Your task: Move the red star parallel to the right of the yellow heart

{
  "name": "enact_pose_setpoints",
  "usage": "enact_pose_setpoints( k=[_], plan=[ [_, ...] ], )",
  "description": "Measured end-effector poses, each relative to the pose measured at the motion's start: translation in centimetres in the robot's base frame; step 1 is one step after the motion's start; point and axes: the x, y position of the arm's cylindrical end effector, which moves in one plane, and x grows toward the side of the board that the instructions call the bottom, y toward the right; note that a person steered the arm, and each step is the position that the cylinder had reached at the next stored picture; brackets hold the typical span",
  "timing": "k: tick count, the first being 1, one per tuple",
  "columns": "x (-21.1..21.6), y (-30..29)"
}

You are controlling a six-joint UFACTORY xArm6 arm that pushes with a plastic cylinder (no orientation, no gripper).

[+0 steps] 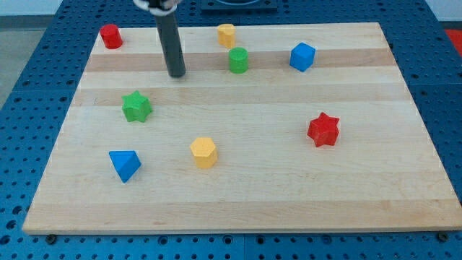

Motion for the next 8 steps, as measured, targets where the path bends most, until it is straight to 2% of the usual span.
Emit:
enact_pose_setpoints(
  k=[1, 2, 3, 4, 6, 7, 8],
  plan=[
    [6.5, 0.3],
    [11.2, 2.6],
    [15.1, 6.9],
    [16.5, 13.5],
    [15.2, 25.6],
    [11.4, 29.9],
    [8.0, 30.3]
  ],
)
